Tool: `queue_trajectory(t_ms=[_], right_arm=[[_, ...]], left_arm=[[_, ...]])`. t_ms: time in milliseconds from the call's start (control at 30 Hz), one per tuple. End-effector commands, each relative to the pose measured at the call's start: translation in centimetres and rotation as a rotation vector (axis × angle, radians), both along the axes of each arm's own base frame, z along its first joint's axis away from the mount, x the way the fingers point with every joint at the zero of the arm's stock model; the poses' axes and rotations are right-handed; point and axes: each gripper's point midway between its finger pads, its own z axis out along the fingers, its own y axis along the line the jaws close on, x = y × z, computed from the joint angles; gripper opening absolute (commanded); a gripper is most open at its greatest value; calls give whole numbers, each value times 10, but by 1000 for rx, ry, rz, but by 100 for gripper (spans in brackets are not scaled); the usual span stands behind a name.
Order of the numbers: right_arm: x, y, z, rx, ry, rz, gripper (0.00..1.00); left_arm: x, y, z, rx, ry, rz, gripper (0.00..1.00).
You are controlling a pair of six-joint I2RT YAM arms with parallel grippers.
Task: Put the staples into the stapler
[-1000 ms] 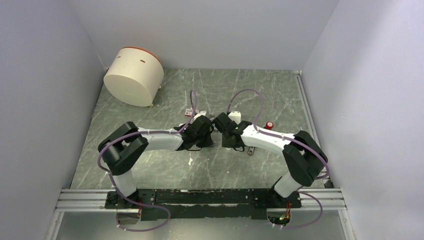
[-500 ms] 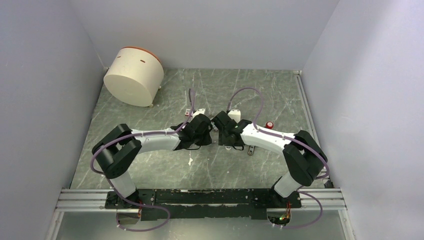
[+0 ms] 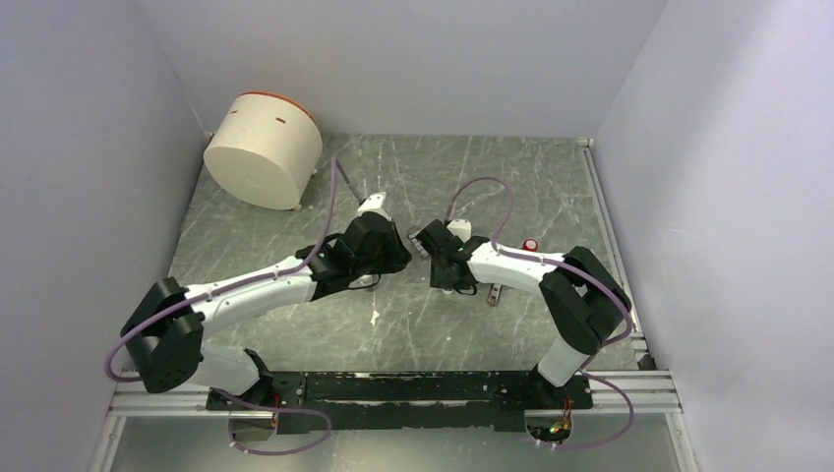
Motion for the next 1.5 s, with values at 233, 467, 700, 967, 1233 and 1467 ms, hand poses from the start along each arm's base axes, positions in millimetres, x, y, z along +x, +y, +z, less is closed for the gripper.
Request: queue_trajectory(t_ms=[233, 467, 700, 967, 1233, 1467], right_arm=[[21, 18, -16, 24, -32, 37, 38], [42, 37, -4, 50, -85, 89, 40], [48, 24, 30, 3, -137, 50, 58], [58, -54, 113, -112, -357, -134, 66], [49, -130, 110, -141, -314, -306, 72], [37, -140, 80, -128, -211, -351, 71]], left_arm=[[-2, 21, 17, 33, -43, 9, 22], [-4, 25, 23, 28, -49, 17, 22], [-1, 28, 32, 37, -75, 20, 25], [-3, 31, 40, 29, -87, 19, 51], [-3, 31, 62, -8, -139, 5, 63], [-3, 29, 59, -6, -132, -5, 86]])
